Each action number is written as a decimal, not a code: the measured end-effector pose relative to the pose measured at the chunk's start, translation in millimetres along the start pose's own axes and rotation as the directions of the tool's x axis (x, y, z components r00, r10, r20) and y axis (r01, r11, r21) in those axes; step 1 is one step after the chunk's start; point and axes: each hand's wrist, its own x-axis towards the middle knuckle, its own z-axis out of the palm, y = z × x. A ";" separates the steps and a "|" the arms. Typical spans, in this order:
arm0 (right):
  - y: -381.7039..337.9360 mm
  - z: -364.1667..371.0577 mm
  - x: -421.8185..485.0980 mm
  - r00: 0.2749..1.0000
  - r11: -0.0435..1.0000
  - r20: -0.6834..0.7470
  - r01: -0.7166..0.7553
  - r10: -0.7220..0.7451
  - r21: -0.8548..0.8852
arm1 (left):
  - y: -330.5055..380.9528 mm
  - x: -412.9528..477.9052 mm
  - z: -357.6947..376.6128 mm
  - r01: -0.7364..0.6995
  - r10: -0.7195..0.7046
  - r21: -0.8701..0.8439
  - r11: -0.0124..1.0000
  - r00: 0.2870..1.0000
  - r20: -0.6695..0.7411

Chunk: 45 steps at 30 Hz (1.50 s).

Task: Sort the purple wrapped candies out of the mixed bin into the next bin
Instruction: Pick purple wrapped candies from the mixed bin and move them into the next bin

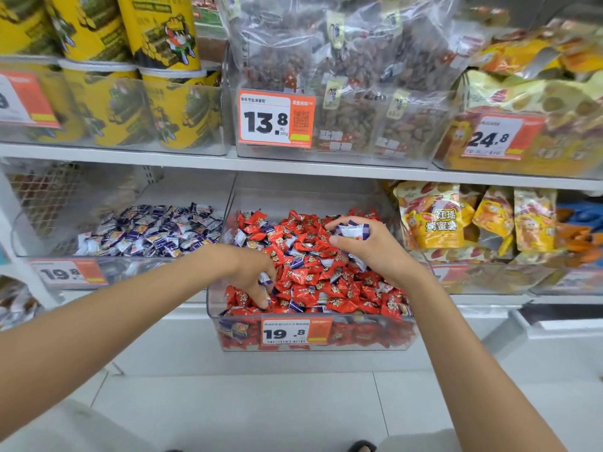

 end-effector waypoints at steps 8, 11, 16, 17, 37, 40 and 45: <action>7.2 -12.7 -9.1 1.000 1.000 -0.004 -0.015 0.015 -0.015 | -4.4 15.6 -18.5 -0.188 0.087 -0.218 0.958 0.911 -0.403; 6.9 -16.1 -12.2 1.000 1.000 -0.012 -0.008 0.008 -0.016 | 3.1 38.9 -13.7 -0.191 0.085 -0.228 0.955 0.910 -0.405; 7.7 -20.3 -16.1 1.000 0.999 -0.006 -0.007 0.007 -0.045 | 10.2 61.7 -6.0 -0.131 0.048 -0.218 0.967 0.936 -0.349; 6.4 -20.2 -16.4 1.000 0.998 -0.005 -0.002 0.002 -0.066 | 8.8 62.5 -7.2 -0.163 0.054 -0.253 0.954 0.920 -0.389; 2.3 -3.3 -11.2 0.999 0.989 0.040 0.022 -0.016 -0.148 | -26.8 11.4 -30.9 -0.167 -0.018 -0.363 0.917 0.890 -0.455; -0.3 -5.0 -12.3 0.999 0.995 0.050 0.014 -0.009 -0.102 | -29.5 4.5 -35.7 -0.159 -0.023 -0.324 0.933 0.869 -0.494; -0.8 -9.4 -11.7 1.000 0.997 0.006 0.020 -0.020 -0.071 | -19.8 11.4 -33.6 -0.131 -0.051 -0.319 0.939 0.862 -0.504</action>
